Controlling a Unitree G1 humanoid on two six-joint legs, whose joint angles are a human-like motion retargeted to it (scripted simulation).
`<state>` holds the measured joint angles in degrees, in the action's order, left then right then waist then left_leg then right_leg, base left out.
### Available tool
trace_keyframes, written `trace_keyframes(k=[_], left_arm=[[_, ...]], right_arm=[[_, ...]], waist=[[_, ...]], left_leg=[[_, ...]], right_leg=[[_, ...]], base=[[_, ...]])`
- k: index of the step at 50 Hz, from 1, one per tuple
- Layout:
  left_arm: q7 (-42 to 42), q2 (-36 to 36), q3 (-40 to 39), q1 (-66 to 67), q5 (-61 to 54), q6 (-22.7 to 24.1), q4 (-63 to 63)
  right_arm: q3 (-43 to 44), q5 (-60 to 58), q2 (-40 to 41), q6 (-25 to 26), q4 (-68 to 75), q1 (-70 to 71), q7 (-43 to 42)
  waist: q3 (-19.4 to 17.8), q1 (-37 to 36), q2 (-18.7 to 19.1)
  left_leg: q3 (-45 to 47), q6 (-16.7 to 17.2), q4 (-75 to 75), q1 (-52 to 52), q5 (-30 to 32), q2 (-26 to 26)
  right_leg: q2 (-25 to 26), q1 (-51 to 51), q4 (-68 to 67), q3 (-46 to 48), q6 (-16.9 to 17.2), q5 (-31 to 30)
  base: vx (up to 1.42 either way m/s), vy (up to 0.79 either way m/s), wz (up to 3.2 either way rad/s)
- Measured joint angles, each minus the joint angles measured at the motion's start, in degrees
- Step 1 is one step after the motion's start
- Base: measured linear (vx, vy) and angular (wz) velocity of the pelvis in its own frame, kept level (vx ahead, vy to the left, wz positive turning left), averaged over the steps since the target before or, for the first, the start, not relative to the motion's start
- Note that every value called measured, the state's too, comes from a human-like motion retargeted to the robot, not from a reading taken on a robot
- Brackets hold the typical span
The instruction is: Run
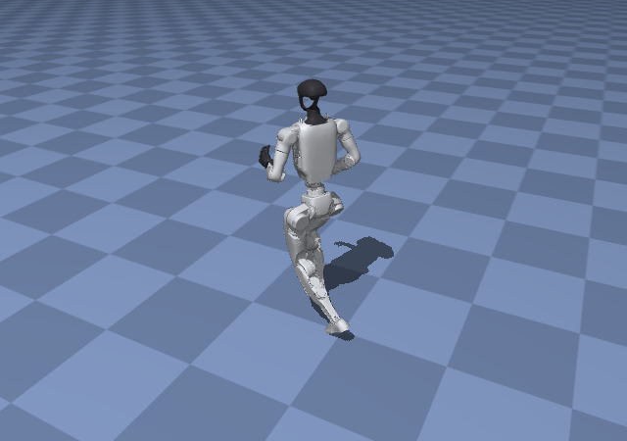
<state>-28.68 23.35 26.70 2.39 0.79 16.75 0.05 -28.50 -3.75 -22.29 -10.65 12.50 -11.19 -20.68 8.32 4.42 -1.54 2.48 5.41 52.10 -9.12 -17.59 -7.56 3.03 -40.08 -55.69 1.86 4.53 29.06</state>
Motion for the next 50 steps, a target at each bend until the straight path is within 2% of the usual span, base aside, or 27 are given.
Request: trace_keyframes(k=[3,6,8,10,13,15,17,20,21,23,25,28,31,32,34,36,38,40,42,45,47,50], left_arm=[[-0.1,-0.5,0.9,-0.7,0.0,0.7,-1.8],[-0.5,-0.9,1.2,-0.3,0.0,0.1,-3.3],[-1.1,-1.0,0.9,0.7,0.5,-1.1,-3.6],[-1.6,-0.8,0.2,2.3,0.9,-2.6,-3.0],[-0.4,1.3,-2.1,5.3,-1.7,-4.4,-3.0],[0.6,3.2,-3.2,9.0,-3.8,-4.4,-3.9],[1.1,4.5,-4.4,12.8,-5.3,-3.9,-4.6],[1.6,5.1,-6.3,17.9,-6.7,-3.0,-4.6],[1.7,5.1,-6.9,19.3,-7.1,-3.0,-4.5],[1.8,4.9,-7.8,21.6,-7.9,-3.1,-4.3],[1.4,4.7,-7.6,22.7,-8.0,-3.3,-4.1],[0.1,5.3,-7.0,22.5,-6.7,-4.0,-4.4],[-2.0,5.8,-6.1,19.8,-2.4,-4.9,-3.9],[-3.0,5.7,-5.6,17.7,-0.4,-5.2,-3.2],[-5.2,4.7,-4.4,11.9,3.1,-5.8,-1.0],[-6.1,3.4,-3.7,8.4,4.1,-5.8,-0.9],[-6.4,2.5,-3.6,6.5,3.8,-5.2,-2.2],[-6.2,2.1,-3.4,5.8,3.1,-3.9,-4.3],[-5.7,2.2,-2.8,5.8,2.5,-2.1,-5.7],[-4.0,2.8,-1.1,5.5,1.8,-0.1,-6.6],[-2.7,3.1,0.0,5.0,1.7,0.1,-6.6],[-1.5,3.1,0.9,5.5,2.5,-0.6,-6.1]], right_arm=[[-0.3,-1.6,-0.5,0.0,0.7,-0.3,-1.5],[-0.2,-3.6,-1.1,0.4,1.0,1.6,-3.8],[-0.2,-5.7,-1.5,1.0,1.7,4.8,-6.0],[-0.5,-7.4,-1.6,1.6,2.6,9.5,-8.1],[-0.2,-6.6,-0.4,2.2,3.0,18.0,-9.9],[0.6,-5.2,0.3,2.5,0.4,19.9,-10.8],[1.1,-3.7,1.2,2.5,-2.1,19.7,-11.2],[1.1,-2.5,2.2,2.5,-5.0,18.6,-10.6],[1.0,-2.5,2.2,2.5,-6.0,18.2,-9.6],[0.7,-2.4,1.9,2.3,-8.3,17.6,-7.6],[0.4,-2.8,1.8,1.8,-9.9,17.1,-6.5],[-0.2,-3.9,1.4,1.3,-13.0,15.6,-5.6],[-0.7,-5.6,1.8,1.3,-14.5,13.0,-5.7],[-0.8,-6.2,2.1,1.4,-14.3,12.2,-5.7],[-0.6,-6.9,2.3,1.2,-12.9,11.0,-5.7],[-0.8,-6.4,1.7,0.7,-11.6,8.5,-4.9],[-1.1,-5.1,0.5,0.1,-11.3,5.9,-4.2],[-1.3,-3.7,-0.6,-0.4,-11.2,3.5,-4.0],[-1.7,-2.9,-1.2,-0.5,-11.0,1.7,-4.3],[-2.2,-2.6,-1.4,-0.7,-10.8,0.4,-5.8],[-2.2,-2.9,-1.6,-0.9,-11.2,1.0,-6.6],[-2.2,-4.0,-1.8,-0.7,-11.8,3.1,-8.1]], waist=[[0.3,-2.7,2.3],[-0.5,-5.7,3.2],[-2.1,-7.7,3.3],[-4.1,-9.7,2.5],[-6.0,-12.4,-0.5],[-5.3,-14.2,-3.1],[-4.0,-15.2,-5.8],[-1.8,-14.1,-10.2],[-1.3,-12.9,-11.8],[-0.9,-10.6,-14.9],[-0.7,-8.9,-16.4],[-0.6,-5.9,-17.8],[-2.4,-3.1,-18.3],[-3.6,-2.7,-17.4],[-6.7,-3.3,-13.4],[-7.1,-2.0,-11.0],[-6.4,-0.2,-9.0],[-5.4,1.6,-7.4],[-4.1,2.7,-5.7],[-2.2,1.8,-1.6],[-1.4,-0.3,1.6],[-1.5,-3.4,2.6]], left_leg=[[-0.1,1.7,11.5,-2.4,3.0,4.4],[0.3,1.2,26.3,-5.9,2.8,8.7],[0.7,-1.5,36.5,-9.3,0.3,12.5],[1.3,-5.9,44.5,-13.9,-3.7,16.2],[2.8,-11.6,45.4,-23.2,-8.9,18.1],[4.5,-12.9,38.9,-27.7,-10.8,16.2],[6.4,-11.8,26.9,-29.7,-10.1,12.5],[9.3,-8.0,5.2,-29.5,-3.1,4.2],[10.1,-6.8,-2.5,-28.0,0.4,0.6],[10.8,-5.5,-17.9,-23.0,7.1,-6.6],[10.9,-6.1,-19.7,-22.3,8.0,-10.4],[10.1,-11.0,-16.4,-19.5,1.2,-14.7],[9.6,-17.1,-8.0,-16.1,-11.9,-17.0],[9.4,-18.5,-5.0,-14.5,-16.3,-16.3],[8.7,-19.1,-0.7,-10.0,-22.8,-12.1],[8.3,-18.1,-1.0,-5.7,-24.3,-10.2],[7.8,-15.4,-3.9,-0.8,-21.6,-8.6],[7.5,-10.8,-6.5,3.5,-14.2,-6.7],[7.4,-6.7,-5.8,5.1,-7.0,-4.0],[7.4,-1.7,3.8,1.3,1.1,2.9],[7.8,-0.9,14.6,-3.3,2.1,9.2],[9.6,-3.3,31.2,-9.1,-0.1,16.2]], right_leg=[[3.5,2.2,2.9,2.7,-1.2,-0.3],[4.6,4.0,-3.2,4.5,-6.0,6.5],[5.0,5.6,-8.3,4.9,-9.2,13.0],[5.1,7.6,-12.2,4.4,-10.4,17.4],[3.1,12.1,-11.3,3.0,-10.0,18.2],[0.5,15.4,-9.0,1.7,-8.1,15.2],[-2.7,18.3,-6.5,1.0,-4.1,6.4],[-9.1,20.3,-5.7,-0.3,1.5,-7.6],[-11.9,20.2,-7.0,-0.9,2.8,-10.6],[-17.2,20.3,-10.7,-2.6,4.7,-14.3],[-20.7,19.9,-16.8,-3.4,4.9,-14.9],[-25.4,18.4,-28.5,-5.0,3.9,-12.3],[-27.8,15.7,-40.1,-7.1,2.1,-7.9],[-26.8,14.4,-42.9,-7.5,1.2,-6.5],[-20.9,10.8,-45.1,-7.1,-1.1,-4.4],[-17.5,6.1,-44.1,-6.3,-2.4,-1.5],[-14.2,2.7,-39.0,-5.2,-2.9,0.5],[-10.8,1.0,-30.7,-4.0,-2.6,1.2],[-6.8,0.7,-19.8,-2.8,-1.3,0.2],[0.9,1.7,-2.4,-0.1,0.6,-3.9],[5.6,2.7,4.4,1.8,0.2,-5.8],[7.2,3.1,1.2,3.0,-3.4,0.5]], base=[[0.66,0.01,-0.2],[0.66,0.04,0.03],[0.69,0.04,0.19],[0.72,0.04,0.32],[0.79,0.05,0.43],[0.89,0.09,0.42],[0.93,0.11,0.49],[0.92,0.1,0.72],[0.89,0.08,0.72],[0.86,0.07,0.48],[0.8,0.05,0.14],[0.82,0.04,-0.06],[0.83,0.04,-0.24],[0.83,0.05,-0.75],[0.84,0.06,-0.93],[0.85,0.03,-0.47],[0.88,0.01,-0.25],[0.88,-0.02,-0.14],[0.84,-0.02,-0.12],[0.74,0.01,-0.29],[0.64,0.04,-0.39],[0.58,0.06,-0.2]])
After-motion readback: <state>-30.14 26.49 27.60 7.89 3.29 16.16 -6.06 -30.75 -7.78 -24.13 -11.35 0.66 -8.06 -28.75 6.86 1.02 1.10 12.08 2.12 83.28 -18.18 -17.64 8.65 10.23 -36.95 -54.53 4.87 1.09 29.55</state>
